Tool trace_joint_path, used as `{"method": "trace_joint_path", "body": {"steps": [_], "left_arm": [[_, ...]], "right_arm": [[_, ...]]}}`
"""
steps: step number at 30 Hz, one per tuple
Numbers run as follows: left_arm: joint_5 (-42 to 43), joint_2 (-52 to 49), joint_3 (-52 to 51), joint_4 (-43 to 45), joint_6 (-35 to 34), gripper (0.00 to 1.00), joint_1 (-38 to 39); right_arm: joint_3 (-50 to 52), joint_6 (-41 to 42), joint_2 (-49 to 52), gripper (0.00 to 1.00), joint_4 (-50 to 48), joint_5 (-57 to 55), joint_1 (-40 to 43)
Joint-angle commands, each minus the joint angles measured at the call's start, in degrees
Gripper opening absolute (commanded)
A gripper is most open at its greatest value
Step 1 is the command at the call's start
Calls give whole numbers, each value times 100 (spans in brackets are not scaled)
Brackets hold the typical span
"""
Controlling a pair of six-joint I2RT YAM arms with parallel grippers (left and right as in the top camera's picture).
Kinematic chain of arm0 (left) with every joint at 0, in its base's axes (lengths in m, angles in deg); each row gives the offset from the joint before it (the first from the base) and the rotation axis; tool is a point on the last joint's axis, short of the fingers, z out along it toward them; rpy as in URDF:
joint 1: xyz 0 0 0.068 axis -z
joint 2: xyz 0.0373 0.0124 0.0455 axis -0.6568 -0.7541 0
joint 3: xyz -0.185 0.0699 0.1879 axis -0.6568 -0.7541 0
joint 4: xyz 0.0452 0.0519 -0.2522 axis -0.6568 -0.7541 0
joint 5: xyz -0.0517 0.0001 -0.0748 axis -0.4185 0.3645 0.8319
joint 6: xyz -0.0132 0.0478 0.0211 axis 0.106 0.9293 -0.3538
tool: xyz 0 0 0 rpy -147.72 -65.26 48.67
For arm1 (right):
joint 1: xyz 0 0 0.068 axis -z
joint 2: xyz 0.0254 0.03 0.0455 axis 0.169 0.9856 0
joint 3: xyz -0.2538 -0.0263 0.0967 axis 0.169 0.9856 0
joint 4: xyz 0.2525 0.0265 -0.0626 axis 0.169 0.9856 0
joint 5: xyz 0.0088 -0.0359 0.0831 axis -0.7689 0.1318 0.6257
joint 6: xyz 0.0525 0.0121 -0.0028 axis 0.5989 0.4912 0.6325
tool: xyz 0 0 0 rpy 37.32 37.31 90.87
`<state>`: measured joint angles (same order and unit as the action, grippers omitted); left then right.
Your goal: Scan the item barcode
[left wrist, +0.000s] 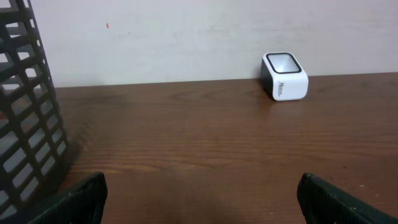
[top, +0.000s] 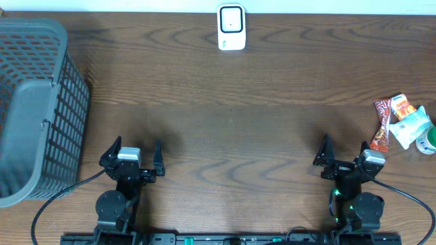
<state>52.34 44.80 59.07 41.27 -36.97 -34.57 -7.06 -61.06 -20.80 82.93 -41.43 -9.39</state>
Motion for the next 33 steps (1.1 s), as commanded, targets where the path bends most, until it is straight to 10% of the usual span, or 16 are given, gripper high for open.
{"method": "trace_joint_path", "body": {"steps": [1,33], "left_arm": [[-260,50,-46,-299,-74,98,17],[-247,31,-46,-295,-94,98,20]], "right_arm": [[9,9,-31,99,15,-7,-81],[9,9,-31,99,15,-7,-81]]}}
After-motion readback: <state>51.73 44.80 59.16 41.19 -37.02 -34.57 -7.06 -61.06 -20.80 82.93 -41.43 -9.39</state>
